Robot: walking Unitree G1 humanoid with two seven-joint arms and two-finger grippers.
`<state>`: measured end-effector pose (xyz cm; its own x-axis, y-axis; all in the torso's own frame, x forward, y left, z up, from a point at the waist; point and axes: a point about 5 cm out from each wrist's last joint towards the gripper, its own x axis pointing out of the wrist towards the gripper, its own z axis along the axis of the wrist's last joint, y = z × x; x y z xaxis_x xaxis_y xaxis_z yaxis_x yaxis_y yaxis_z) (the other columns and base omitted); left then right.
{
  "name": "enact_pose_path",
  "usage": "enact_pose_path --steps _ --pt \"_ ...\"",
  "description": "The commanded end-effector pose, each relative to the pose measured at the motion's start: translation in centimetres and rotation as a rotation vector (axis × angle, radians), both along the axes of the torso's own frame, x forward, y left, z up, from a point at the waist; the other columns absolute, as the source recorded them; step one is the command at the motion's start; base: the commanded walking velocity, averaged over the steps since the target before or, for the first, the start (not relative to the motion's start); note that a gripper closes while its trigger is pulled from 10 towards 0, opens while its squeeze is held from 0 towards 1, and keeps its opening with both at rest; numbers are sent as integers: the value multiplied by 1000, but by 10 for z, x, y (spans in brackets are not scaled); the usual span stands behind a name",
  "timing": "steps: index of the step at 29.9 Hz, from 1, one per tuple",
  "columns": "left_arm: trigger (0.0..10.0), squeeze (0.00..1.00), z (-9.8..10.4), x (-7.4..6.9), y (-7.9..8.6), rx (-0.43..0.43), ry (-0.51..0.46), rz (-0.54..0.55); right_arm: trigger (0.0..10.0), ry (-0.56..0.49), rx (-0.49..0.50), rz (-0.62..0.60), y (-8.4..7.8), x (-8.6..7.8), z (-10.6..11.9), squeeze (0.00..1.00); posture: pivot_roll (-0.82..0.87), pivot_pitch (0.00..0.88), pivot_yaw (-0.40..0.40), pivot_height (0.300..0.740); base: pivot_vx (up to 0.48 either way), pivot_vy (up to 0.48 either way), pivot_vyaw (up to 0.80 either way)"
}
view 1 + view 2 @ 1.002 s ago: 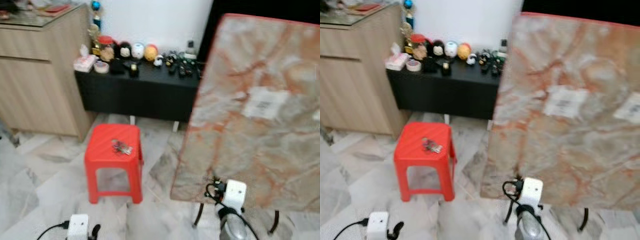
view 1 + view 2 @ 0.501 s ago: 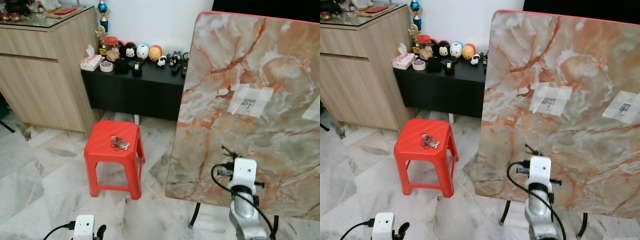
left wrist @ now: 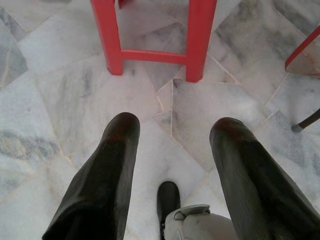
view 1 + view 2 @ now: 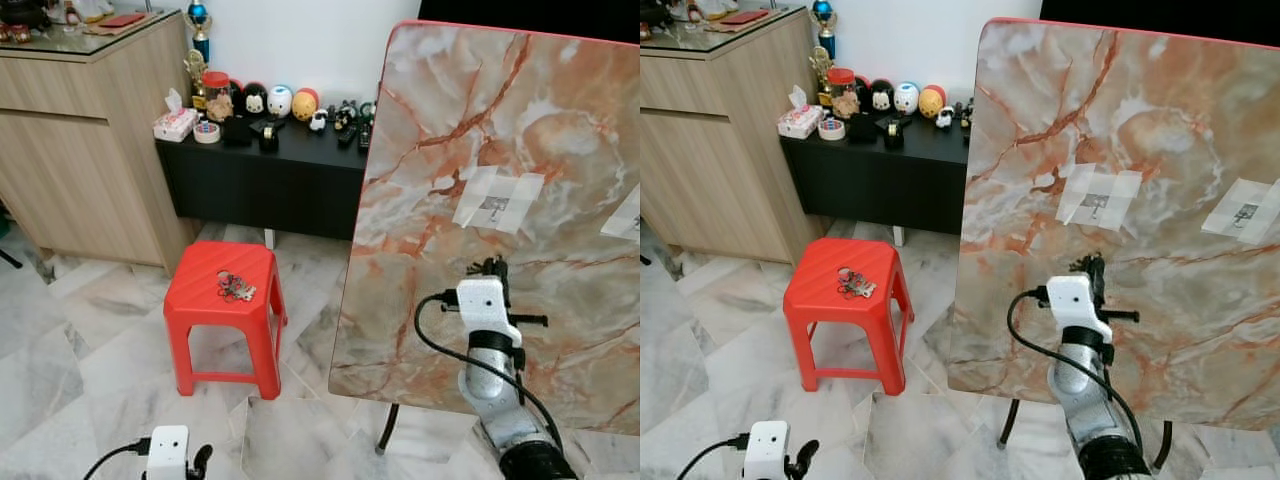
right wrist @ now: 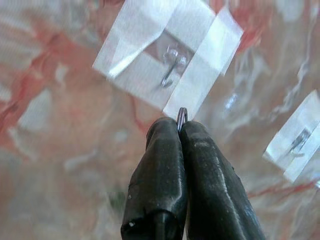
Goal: Hang keys on a hook
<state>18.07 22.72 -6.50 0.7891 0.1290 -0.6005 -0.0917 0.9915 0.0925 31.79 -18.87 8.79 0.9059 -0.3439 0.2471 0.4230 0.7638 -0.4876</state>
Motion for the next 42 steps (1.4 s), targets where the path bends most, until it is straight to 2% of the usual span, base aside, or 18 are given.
enact_pose_path --steps 1,9,19,42 --pt "10000 0 -2 -2 -1 -5 23 3 10000 -15 -31 -19 -5 5 7 0 94 0 -94 740 0 0 0" --pt "10000 0 -2 0 -1 -5 21 3 10000 -6 -46 -50 -9 17 14 0 94 0 -91 740 0 0 0" --pt "10000 0 -2 0 -1 -5 23 5 10000 -11 -70 -50 -6 33 28 0 97 0 -89 740 0 0 0" --pt "10000 0 -2 -1 -1 -5 22 11 10000 10 -86 -84 -5 43 35 0 102 0 -93 740 0 0 0"
